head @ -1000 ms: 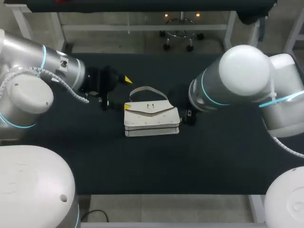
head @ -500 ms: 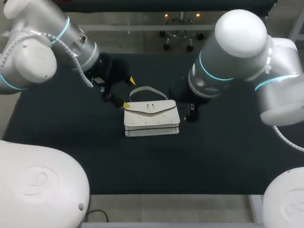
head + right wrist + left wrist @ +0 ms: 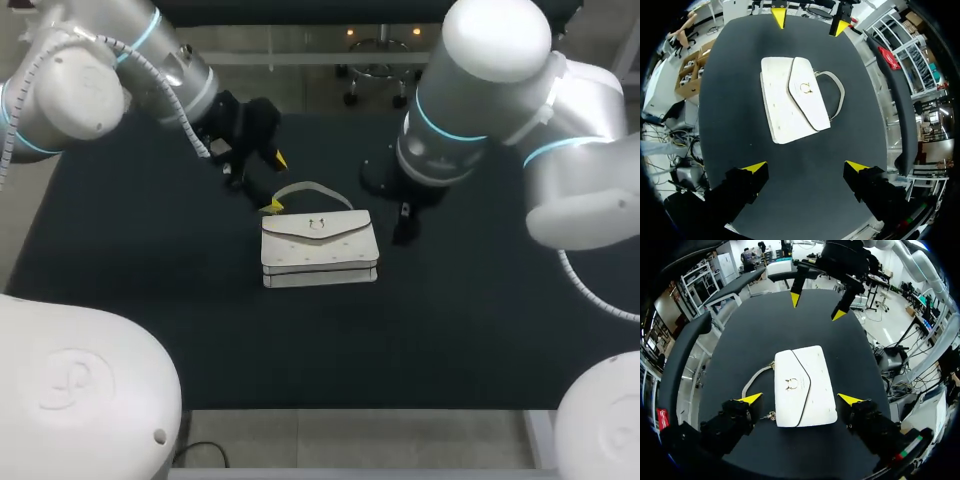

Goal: Pick up the bag, open it, inspect its contents, close it, and place it on the opposite side

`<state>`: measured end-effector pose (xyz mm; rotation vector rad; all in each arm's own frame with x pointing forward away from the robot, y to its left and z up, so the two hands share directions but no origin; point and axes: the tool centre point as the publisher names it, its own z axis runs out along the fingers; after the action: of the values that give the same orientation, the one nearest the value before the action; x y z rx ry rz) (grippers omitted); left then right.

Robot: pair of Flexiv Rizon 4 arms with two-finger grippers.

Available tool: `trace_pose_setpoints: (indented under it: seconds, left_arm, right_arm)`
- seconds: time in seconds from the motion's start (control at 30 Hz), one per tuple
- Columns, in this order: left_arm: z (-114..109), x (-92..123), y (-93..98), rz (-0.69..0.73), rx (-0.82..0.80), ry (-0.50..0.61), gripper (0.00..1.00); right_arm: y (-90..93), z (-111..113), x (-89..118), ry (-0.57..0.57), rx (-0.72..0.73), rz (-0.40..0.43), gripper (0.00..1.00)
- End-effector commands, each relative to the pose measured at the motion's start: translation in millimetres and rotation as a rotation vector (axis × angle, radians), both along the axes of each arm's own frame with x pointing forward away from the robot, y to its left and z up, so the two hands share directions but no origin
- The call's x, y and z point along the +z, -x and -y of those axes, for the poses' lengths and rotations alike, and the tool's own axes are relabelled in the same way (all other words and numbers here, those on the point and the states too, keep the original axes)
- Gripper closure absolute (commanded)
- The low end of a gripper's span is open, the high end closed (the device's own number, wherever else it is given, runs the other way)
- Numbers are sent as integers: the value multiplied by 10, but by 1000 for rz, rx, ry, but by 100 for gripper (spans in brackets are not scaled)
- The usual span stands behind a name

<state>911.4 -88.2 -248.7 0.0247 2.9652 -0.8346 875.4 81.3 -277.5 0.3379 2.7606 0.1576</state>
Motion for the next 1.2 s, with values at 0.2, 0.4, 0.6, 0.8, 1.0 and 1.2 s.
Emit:
trace_pose_setpoints:
  seconds: [0.2, 0.4, 0.6, 0.8, 1.0, 1.2]
  left_arm:
    - [-58, 130, 202, -265, 593, -171, 0]
    - [-205, 148, 191, -549, 899, -85, 0]
    - [-296, 104, 220, -562, 1200, -25, 0]
    - [-303, 123, 297, -493, 1273, 5, 0]
    - [-303, 123, 297, -493, 1273, 5, 0]
    - [-303, 123, 297, -493, 1273, 5, 0]
  right_arm:
    - [-247, 35, 176, 16, -510, -377, 0]
    - [-241, 173, 217, -136, -738, -557, 0]
    - [-211, 345, 175, -289, -955, -622, 0]
    - [-150, 476, 71, -408, -1080, -618, 0]
    - [-150, 476, 71, -408, -1080, -618, 0]
    - [-150, 476, 71, -408, -1080, -618, 0]
